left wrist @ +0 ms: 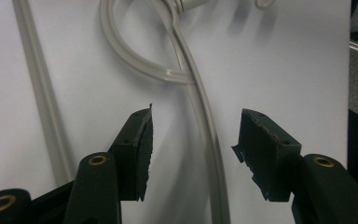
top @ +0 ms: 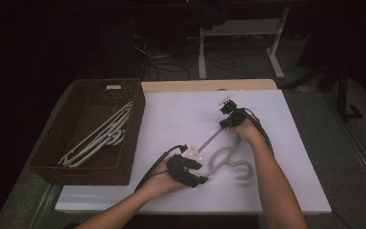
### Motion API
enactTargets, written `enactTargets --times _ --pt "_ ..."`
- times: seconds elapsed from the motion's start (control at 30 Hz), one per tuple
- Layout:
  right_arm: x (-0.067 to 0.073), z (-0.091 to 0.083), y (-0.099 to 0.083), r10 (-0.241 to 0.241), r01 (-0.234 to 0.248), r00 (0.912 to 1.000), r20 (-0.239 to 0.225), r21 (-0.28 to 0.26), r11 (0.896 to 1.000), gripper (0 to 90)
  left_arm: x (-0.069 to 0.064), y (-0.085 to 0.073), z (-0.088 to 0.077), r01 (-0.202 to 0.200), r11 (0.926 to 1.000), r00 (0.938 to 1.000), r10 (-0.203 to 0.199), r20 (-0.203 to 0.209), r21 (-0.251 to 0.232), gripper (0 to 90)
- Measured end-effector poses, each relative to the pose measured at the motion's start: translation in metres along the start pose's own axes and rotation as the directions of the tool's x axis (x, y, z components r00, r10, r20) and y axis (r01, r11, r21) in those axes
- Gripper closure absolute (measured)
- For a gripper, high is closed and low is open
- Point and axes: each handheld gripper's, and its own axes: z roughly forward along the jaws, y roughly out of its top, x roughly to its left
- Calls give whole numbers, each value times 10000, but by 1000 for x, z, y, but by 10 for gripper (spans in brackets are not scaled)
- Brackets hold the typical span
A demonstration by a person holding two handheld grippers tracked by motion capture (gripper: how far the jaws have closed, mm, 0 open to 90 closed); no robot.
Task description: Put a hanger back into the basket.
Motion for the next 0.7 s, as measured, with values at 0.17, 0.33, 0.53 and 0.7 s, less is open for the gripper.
enactTargets --times 0.17,0.33,0.53,0.7 --pt "0 0 3 -22 22 10000 12 258 9997 897 2 7 13 -32 9997 9998 27 190 258 498" --pt "3 1 8 -189 181 9997 149 548 9983 898 1 10 20 -102 9983 9992 80 381 581 568" --pt "5 2 9 -202 189 9996 217 566 9982 898 1 14 23 -71 9974 9987 34 507 714 634" --pt "8 7 10 -466 440 9984 308 791 9959 898 5 14 24 -45 9974 9995 23 306 718 768"
